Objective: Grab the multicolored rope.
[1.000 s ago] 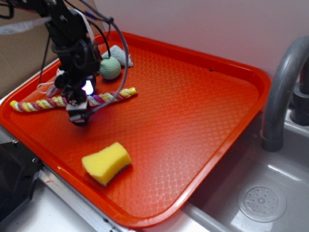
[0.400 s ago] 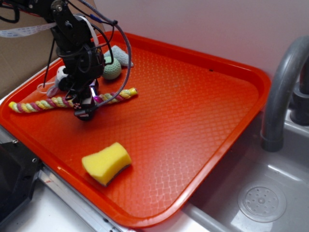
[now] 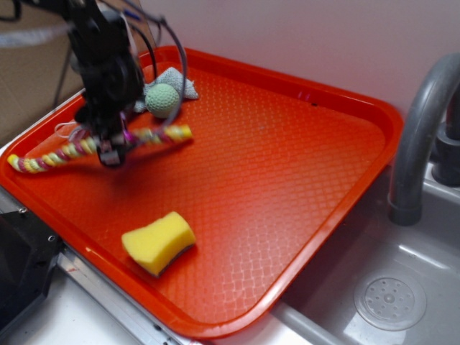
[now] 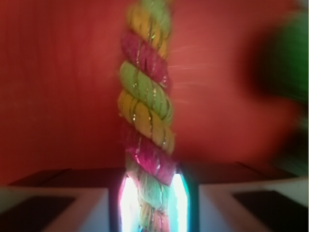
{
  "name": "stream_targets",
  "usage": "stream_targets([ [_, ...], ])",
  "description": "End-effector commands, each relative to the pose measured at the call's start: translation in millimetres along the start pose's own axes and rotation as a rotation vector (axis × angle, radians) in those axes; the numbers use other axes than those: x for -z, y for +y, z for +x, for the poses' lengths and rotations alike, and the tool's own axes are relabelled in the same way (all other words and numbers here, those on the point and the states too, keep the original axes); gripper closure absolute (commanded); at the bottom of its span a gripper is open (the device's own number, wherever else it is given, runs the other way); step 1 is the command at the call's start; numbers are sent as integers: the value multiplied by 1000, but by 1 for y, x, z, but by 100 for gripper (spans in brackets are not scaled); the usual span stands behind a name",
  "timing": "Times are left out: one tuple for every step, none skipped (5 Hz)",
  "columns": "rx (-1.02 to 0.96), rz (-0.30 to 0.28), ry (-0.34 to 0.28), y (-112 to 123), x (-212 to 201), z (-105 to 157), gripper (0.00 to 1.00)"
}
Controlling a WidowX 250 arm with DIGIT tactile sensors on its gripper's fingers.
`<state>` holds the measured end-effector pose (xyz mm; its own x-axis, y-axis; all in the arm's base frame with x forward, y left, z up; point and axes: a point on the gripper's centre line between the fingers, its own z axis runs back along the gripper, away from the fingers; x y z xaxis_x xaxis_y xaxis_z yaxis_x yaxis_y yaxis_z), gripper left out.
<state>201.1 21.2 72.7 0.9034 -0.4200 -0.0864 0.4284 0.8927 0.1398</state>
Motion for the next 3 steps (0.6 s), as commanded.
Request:
stream_targets([
  [-480, -140, -124, -5, -108, -5, 100],
  [-733, -214, -158, -3, -146, 0, 100],
  [-736, -228, -288, -7, -155, 9, 100],
])
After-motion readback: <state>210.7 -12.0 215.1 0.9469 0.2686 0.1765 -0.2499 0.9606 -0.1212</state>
